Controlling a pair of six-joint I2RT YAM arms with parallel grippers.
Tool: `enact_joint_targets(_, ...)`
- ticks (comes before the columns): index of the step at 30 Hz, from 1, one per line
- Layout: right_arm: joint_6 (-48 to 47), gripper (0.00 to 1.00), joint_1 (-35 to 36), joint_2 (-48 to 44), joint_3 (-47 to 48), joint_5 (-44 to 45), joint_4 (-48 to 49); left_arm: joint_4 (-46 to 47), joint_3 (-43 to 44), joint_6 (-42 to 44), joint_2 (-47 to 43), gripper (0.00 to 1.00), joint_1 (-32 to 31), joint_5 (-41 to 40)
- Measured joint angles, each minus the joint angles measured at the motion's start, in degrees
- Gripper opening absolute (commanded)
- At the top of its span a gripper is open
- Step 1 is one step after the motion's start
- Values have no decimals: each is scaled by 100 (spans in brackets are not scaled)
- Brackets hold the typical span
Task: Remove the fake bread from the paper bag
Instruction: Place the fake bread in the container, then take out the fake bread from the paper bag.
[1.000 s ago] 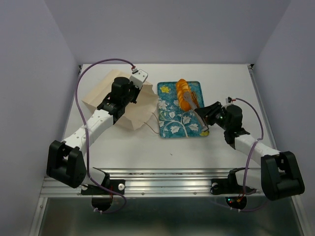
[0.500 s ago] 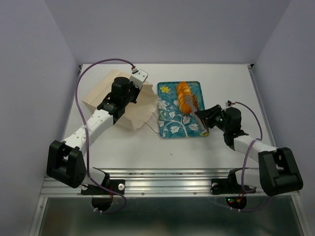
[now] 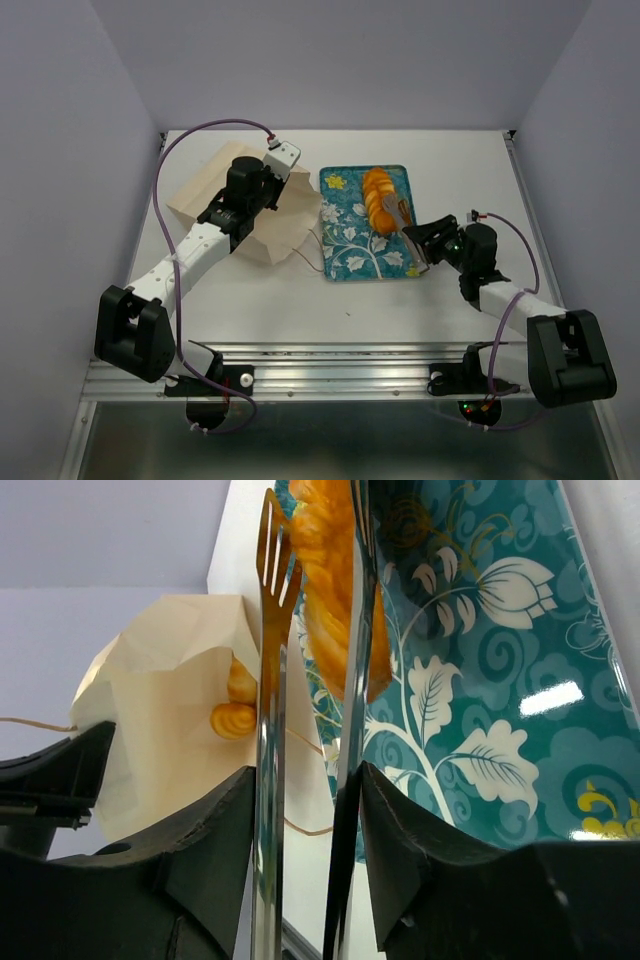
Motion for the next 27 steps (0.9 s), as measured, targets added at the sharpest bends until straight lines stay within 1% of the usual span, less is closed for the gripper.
enact_joint_targets(2, -4, 55, -50, -52, -7, -2, -48, -2, 0, 4, 0, 0, 0, 2)
enact_joint_targets(12, -94, 59, -144, -188, -7, -4, -275, -17, 0, 22, 0, 0, 0, 4)
enact_joint_targets(17, -282, 58, -170, -413, -4, 107, -625, -35, 0, 42, 0, 0, 0, 7)
enact_joint_targets(20, -494, 54, -179, -621, 17, 223, -916, -39, -4, 79, -2, 0, 0, 74)
enact_joint_targets(24, -866, 55, -181, -828, 179, 221, -1222, -72, -33, 186, -28, 0, 0, 214)
enact_joint_targets(27, -1126, 55, -181, -962, 326, 144, -1338, -92, -216, 330, -201, 0, 0, 422)
